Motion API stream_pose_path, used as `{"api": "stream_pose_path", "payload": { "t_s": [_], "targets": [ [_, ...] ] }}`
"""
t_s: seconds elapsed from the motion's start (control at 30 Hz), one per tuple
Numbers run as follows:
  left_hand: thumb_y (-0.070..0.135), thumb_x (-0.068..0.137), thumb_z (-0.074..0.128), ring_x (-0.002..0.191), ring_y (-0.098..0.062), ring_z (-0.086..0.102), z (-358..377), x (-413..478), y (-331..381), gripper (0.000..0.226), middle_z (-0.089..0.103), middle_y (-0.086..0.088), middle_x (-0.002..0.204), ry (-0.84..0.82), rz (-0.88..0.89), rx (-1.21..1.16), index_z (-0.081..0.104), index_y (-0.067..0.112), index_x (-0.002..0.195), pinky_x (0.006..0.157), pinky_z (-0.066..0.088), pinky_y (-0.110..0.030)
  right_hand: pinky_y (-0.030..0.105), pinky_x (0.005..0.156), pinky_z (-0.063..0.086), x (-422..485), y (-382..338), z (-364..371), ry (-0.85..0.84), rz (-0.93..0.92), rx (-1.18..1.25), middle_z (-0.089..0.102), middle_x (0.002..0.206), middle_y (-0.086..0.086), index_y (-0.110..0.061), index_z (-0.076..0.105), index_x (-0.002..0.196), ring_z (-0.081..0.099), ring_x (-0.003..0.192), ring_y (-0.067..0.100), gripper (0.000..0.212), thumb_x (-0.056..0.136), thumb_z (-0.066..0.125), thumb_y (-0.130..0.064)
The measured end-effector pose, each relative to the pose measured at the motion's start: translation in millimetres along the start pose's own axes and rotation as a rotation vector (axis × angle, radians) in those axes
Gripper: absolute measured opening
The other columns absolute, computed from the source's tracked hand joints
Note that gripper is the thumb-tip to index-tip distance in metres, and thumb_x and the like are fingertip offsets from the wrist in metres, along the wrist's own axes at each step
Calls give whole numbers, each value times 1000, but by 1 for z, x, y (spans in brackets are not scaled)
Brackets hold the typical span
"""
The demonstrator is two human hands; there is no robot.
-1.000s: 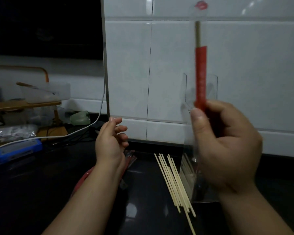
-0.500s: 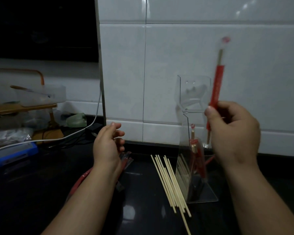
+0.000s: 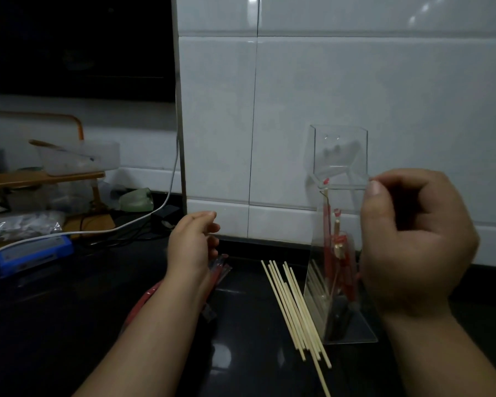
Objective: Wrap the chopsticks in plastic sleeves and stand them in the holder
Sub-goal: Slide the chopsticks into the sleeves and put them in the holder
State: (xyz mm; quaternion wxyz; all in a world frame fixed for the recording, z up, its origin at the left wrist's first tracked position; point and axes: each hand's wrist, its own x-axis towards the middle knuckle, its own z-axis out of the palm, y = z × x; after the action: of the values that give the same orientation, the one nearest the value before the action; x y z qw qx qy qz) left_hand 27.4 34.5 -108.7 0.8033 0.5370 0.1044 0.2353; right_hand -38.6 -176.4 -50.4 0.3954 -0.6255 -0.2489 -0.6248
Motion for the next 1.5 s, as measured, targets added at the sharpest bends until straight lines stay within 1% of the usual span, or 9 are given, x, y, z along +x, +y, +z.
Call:
{"api": "stream_pose_path", "payload": {
  "t_s": [0.23,0.37,0.5,0.63,0.8,1.0,1.33,1.43,1.5],
  "targets": [
    [15,93,59,69,-16,53,-2,1,1,9,64,-4,87,-38,-28,114,68,16,94,55,38,-27,35,58,43,-24,-1,20,-265,-280,-111,61,72,7,-3,69,80,51,64,18,15,89,58,-6],
    [7,88,61,79,-15,62,-7,10,-9,19,72,-6,94,-39,77,460,70,23,88,69,50,-28,40,68,49,-33,-6,27,-368,-337,-137,69,84,10,-3,73,92,60,74,27,11,86,64,-5],
    [22,87,62,100,-24,65,-11,8,-16,13,71,-2,104,-113,281,1393,69,26,97,89,48,-33,35,73,50,-53,-19,41,-655,-104,-68,66,86,2,-15,70,95,62,80,22,12,87,61,-14],
    [42,95,58,106,-26,64,-10,8,-17,26,70,-5,108,-229,219,1689,71,22,105,97,43,-36,36,80,48,-75,-19,57,-1121,226,-284,61,102,1,-23,63,101,59,97,25,16,94,48,-20],
    [43,93,63,108,-24,62,-11,11,-20,27,69,-2,112,-251,181,1722,69,23,110,95,43,-35,33,79,49,-79,-5,60,-1305,454,-473,62,110,9,-16,63,110,62,103,31,28,90,48,-5],
    [35,96,61,119,-25,58,-12,15,-23,33,63,-5,125,-307,128,1763,61,20,125,98,42,-34,36,85,51,-85,6,67,-1390,522,-639,63,115,13,-7,64,116,62,106,32,27,92,52,-3],
    [34,92,64,107,-24,62,-11,15,-25,14,68,0,107,-192,232,1655,65,26,104,92,40,-36,35,85,50,-89,11,72,-1379,549,-637,63,115,13,-10,62,115,62,108,32,27,90,54,-3],
    [25,86,66,96,-22,62,-9,11,-22,15,68,2,103,-121,282,1518,66,28,100,80,44,-32,36,81,48,-93,12,74,-1334,571,-604,63,115,12,-13,53,118,61,108,33,30,90,51,-4],
    [24,82,66,90,-20,62,-6,9,-20,16,69,4,95,-100,233,1379,69,30,97,86,49,-36,36,77,45,-95,12,75,-1307,587,-589,62,115,13,-15,42,126,61,107,34,39,89,50,-5]
  ]
}}
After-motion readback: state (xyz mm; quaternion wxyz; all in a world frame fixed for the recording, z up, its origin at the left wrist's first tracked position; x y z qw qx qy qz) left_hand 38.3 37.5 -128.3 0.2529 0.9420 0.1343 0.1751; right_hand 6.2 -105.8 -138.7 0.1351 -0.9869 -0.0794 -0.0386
